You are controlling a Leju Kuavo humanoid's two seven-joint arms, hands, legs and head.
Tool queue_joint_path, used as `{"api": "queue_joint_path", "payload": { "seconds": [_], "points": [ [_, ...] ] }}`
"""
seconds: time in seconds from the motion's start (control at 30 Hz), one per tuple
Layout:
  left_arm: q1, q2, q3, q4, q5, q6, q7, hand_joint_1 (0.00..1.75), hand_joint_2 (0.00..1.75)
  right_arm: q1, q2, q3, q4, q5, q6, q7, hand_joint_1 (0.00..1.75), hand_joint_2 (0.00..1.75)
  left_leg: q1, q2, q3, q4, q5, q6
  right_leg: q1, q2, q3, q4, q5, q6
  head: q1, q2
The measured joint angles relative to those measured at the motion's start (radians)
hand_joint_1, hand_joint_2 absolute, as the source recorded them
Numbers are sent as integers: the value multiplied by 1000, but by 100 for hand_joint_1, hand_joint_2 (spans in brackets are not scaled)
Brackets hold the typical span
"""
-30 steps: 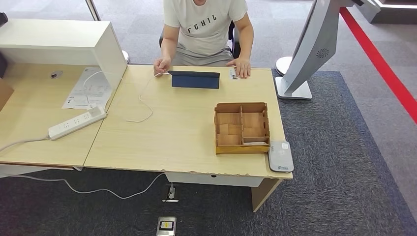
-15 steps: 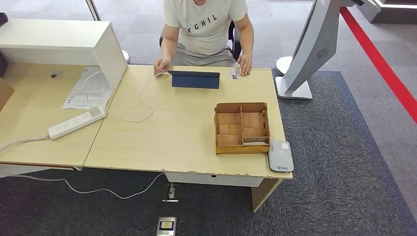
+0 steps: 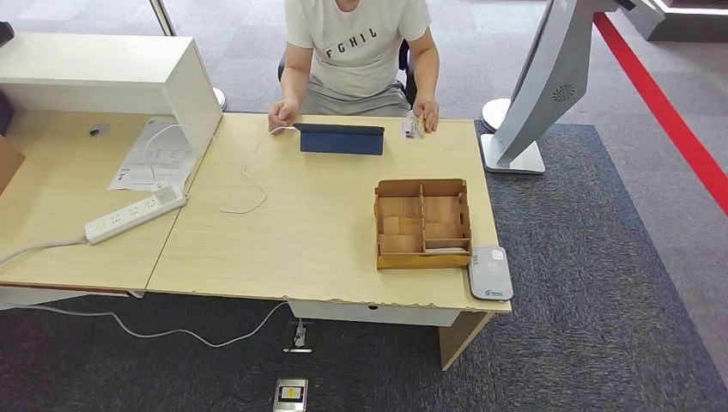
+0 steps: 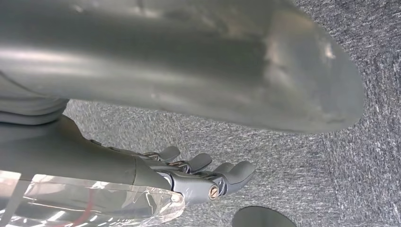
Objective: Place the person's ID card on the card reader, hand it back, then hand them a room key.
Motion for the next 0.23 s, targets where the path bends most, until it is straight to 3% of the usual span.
{"api": "queue_joint_path", "payload": {
  "seconds": [0.23],
  "points": [
    [0, -4, 0, 0, -1, 23, -1, 0, 0, 0, 0, 0, 0, 25, 2, -3, 0, 0, 0, 0, 0, 0, 0, 0, 0, 0, 0, 0, 0, 0, 0, 0]
  ]
}}
